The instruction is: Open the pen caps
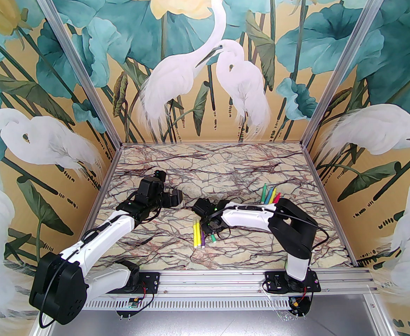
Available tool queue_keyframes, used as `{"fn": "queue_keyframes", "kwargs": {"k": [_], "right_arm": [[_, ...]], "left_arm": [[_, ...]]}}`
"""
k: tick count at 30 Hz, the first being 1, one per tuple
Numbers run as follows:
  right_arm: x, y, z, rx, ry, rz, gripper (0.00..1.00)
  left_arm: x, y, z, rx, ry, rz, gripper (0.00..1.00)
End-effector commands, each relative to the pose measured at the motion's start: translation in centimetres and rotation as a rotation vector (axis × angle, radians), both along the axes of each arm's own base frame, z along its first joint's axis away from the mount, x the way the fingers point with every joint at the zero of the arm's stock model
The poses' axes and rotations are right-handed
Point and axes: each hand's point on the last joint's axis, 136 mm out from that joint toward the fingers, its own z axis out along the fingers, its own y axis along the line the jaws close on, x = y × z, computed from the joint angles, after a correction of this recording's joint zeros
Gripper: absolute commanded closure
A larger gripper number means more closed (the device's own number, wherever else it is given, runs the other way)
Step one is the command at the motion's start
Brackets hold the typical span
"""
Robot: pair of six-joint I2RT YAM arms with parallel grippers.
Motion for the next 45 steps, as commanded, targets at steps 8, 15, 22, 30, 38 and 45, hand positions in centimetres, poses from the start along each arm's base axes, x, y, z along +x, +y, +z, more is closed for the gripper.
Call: {"fn": "queue_keyframes", "kwargs": {"k": [8,15,22,30,38,45], "right_arm": [[2.0,-1.8,-2.5,-0.127,-0.025,-0.018,0.72],[2.5,-2.1,-3.0,-0.167,-0.034,-0.02,0.76],[2.8,-2.1,-2.8,-0.157,-0.045,-0.022,0.8],[3.3,-2.5,-0.1,-0.021,-0.106,-0.05,0.84],[3.8,-3.7,3.4,0.122,-0.197,-0.062,0.85],[4.0,-4.6,6.4,0.266,-0.304,-0.058,0.86]], "left_arm": [[0.0,0.4,0.1,-0.007,-0.011,0.018,0.07],[0.2,0.6,-0.2,0.006,-0.005,0.027,0.07],[0.2,0.6,-0.1,0.006,-0.005,0.028,0.07],[0.4,0.1,0.2,-0.018,-0.005,0.017,0.07],[0.7,-1.7,0.8,-0.09,-0.002,-0.045,0.07],[0.3,-5.1,2.2,-0.223,-0.002,-0.202,0.09]]}}
